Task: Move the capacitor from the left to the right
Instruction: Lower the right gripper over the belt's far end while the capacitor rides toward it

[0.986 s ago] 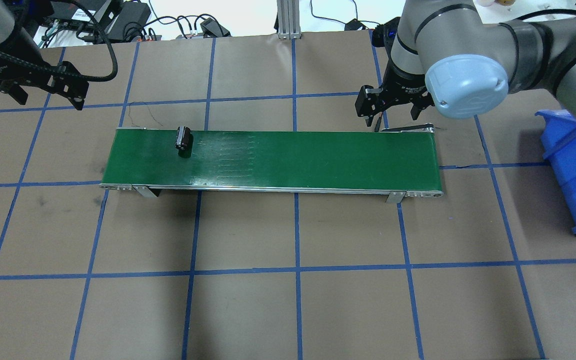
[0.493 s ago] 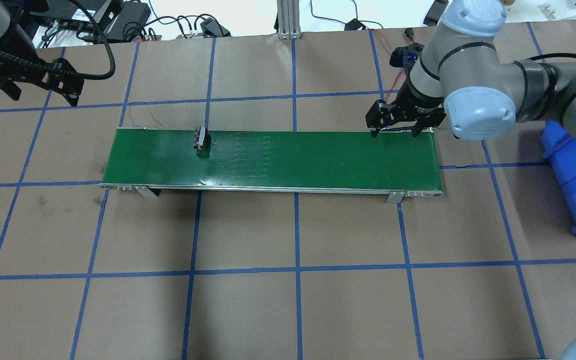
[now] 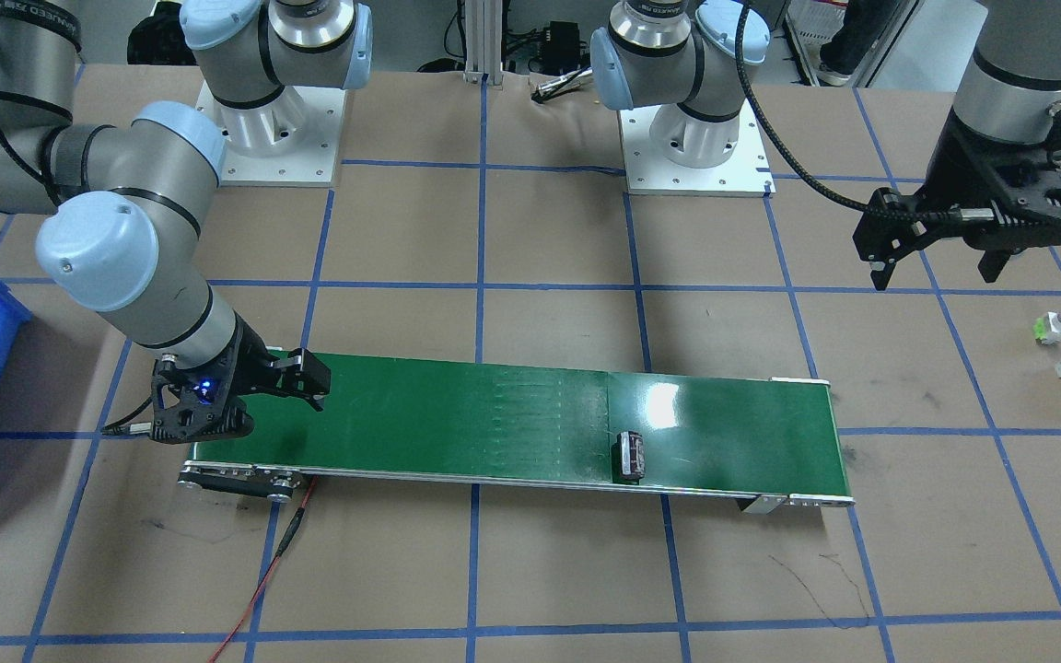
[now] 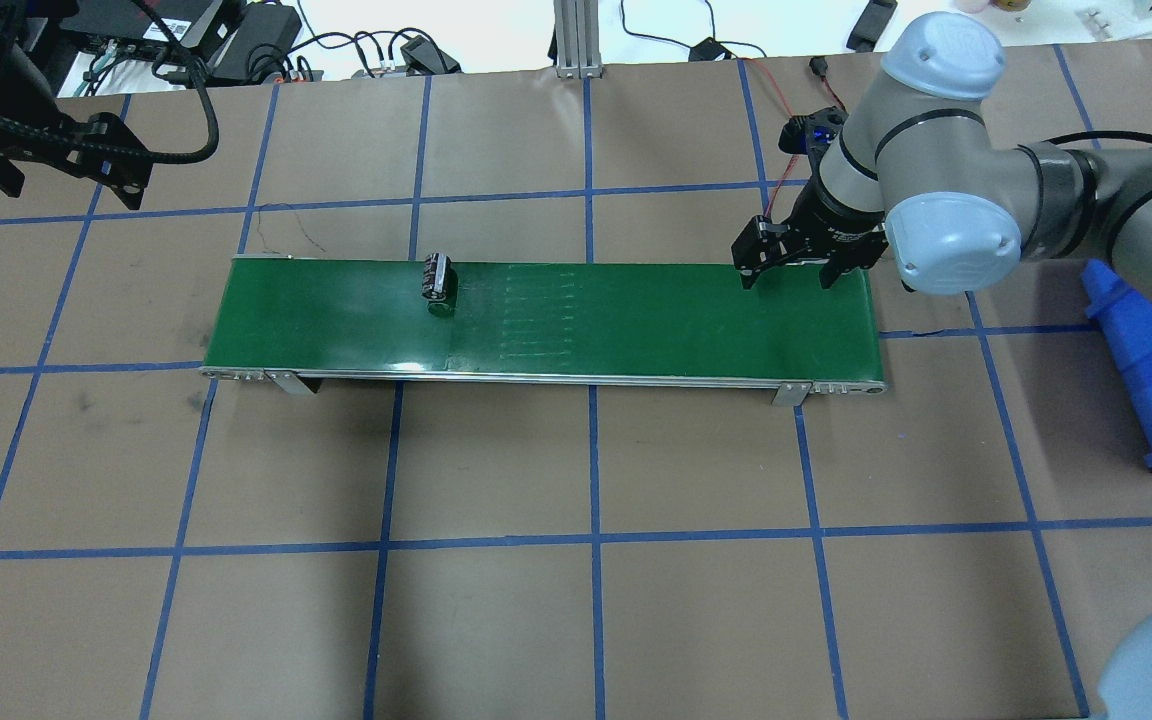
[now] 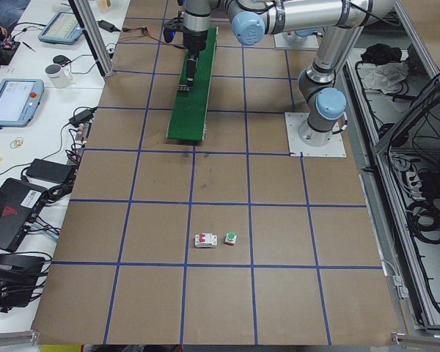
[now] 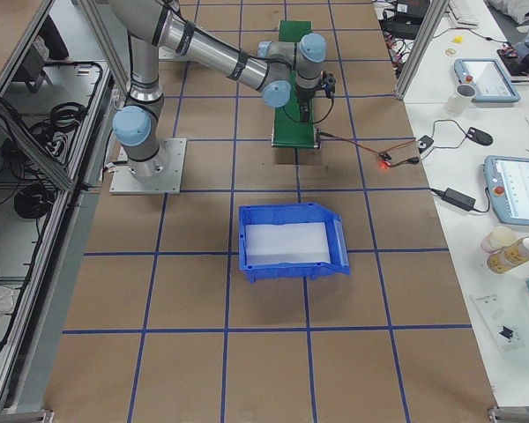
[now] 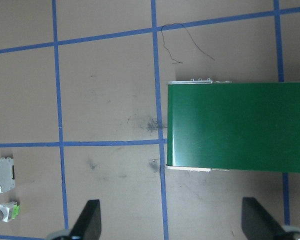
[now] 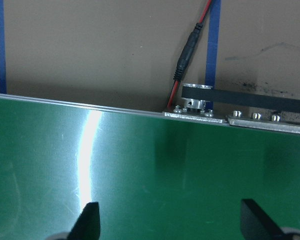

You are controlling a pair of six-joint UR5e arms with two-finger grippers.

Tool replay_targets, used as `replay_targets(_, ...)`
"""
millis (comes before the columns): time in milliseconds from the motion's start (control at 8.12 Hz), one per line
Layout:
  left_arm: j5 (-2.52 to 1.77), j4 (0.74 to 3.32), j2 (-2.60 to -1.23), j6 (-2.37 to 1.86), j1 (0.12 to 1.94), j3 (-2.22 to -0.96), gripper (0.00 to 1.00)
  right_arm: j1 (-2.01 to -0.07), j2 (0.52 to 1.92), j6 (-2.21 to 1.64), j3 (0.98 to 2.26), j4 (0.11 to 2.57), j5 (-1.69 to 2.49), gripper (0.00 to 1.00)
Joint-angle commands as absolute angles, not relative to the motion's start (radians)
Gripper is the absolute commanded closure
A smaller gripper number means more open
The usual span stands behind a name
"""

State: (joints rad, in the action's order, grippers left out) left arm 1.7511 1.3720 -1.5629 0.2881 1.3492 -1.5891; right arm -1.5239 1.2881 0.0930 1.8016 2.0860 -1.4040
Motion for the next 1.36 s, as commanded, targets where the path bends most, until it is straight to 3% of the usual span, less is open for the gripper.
replay_targets(0,1.753,1.374,-1.548,0.293,1.333,-1.588,0.00,-1.525,1.284,0.083,1.793,2.088,-1.405,0.00)
replay_targets(493,1.726,1.373,-1.548,0.428,1.149,-1.589,0.00,-1.525,1.287,0.081,1.769,2.080,-1.402,0.00)
replay_targets(1232,1.560,1.385,-1.522,0.431,1.138,-1.598,0.00,-1.525,1.282,0.086,1.770,2.091,-1.405,0.00)
